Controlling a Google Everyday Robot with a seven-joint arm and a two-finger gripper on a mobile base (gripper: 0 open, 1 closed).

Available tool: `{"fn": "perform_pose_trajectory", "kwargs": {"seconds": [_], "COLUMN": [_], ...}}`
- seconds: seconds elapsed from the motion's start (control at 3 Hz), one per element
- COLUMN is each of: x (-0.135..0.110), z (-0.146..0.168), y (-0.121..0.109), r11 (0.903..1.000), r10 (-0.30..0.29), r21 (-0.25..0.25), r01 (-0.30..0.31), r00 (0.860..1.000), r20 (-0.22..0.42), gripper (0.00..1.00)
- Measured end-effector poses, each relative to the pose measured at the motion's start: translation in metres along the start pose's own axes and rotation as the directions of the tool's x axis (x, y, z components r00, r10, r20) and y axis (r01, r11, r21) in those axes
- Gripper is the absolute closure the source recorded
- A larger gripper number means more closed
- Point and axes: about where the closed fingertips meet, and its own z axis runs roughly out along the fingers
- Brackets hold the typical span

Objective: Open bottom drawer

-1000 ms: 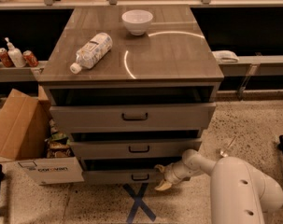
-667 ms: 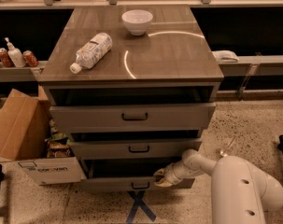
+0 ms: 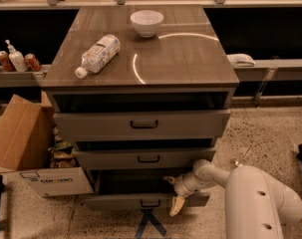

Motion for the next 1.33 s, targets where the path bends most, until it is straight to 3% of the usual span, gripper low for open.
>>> {"fn": "perform_pose_trajectory", "kwargs": {"seconds": [0.33,1.0,1.33], "x": [0.0,0.007,0.009], "z": [0.0,0.008,0.006], "y": [0.001,0.023,0.038], "r11": [1.0,0.9985,0.9954], "r10": [0.0,-0.006,-0.004], "r21": [-0.001,-0.055,-0.096], "r01": [0.0,0.005,0.001], "r00": [1.0,1.0,1.0], "r20": [0.0,-0.021,-0.03], "gripper": [0.0,0.0,0.17]}}
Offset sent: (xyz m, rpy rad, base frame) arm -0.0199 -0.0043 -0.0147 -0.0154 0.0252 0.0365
